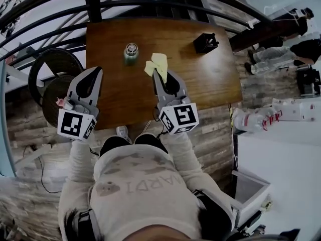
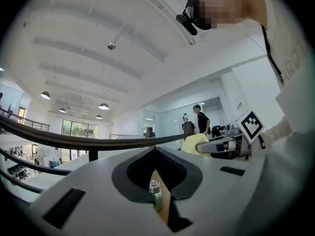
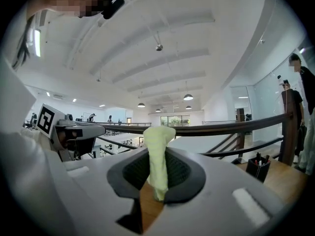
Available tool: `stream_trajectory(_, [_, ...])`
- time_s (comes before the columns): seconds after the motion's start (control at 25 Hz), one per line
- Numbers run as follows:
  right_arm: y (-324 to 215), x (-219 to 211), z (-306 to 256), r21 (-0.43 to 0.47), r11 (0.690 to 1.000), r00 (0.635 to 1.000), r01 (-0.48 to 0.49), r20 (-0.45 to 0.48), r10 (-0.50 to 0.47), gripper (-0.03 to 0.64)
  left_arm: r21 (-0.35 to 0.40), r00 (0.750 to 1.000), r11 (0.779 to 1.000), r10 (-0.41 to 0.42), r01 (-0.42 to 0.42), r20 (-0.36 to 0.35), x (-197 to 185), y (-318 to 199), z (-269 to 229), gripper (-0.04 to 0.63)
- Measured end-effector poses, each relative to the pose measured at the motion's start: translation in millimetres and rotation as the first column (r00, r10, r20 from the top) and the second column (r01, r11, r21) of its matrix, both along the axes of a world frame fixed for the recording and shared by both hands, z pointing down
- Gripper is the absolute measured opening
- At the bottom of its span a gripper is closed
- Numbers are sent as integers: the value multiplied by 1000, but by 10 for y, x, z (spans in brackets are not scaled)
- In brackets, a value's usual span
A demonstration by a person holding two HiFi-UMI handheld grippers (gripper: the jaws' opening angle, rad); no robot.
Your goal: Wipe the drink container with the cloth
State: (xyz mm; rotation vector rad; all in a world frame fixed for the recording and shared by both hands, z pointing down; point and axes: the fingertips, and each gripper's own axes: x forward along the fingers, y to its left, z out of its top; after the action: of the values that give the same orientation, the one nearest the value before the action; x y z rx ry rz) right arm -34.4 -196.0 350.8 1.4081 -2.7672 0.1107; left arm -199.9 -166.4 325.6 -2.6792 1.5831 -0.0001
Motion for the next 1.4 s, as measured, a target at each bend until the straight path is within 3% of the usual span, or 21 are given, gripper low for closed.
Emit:
stream_trajectory(0.48, [-183, -199, 625, -142, 989, 999, -32, -31, 28, 64, -85, 986, 983, 163, -160, 25, 139, -544, 565, 6])
stream_trajectory(0.88, [-537, -242, 1161, -246, 967, 998, -59, -35, 52, 64, -168, 974, 964, 218, -205, 58, 238, -1139, 991, 5])
stream_trajectory(1.16, [-754, -303, 1436, -283, 957, 997, -61, -66, 44, 64, -242, 955, 935, 287, -260, 81, 434, -1502, 1298, 5])
stream_trajectory(1.4, [-847, -336, 1560, -302, 951, 997, -60, -72, 40, 64, -320, 927, 903, 346, -288, 143, 619, -1682, 1591, 5])
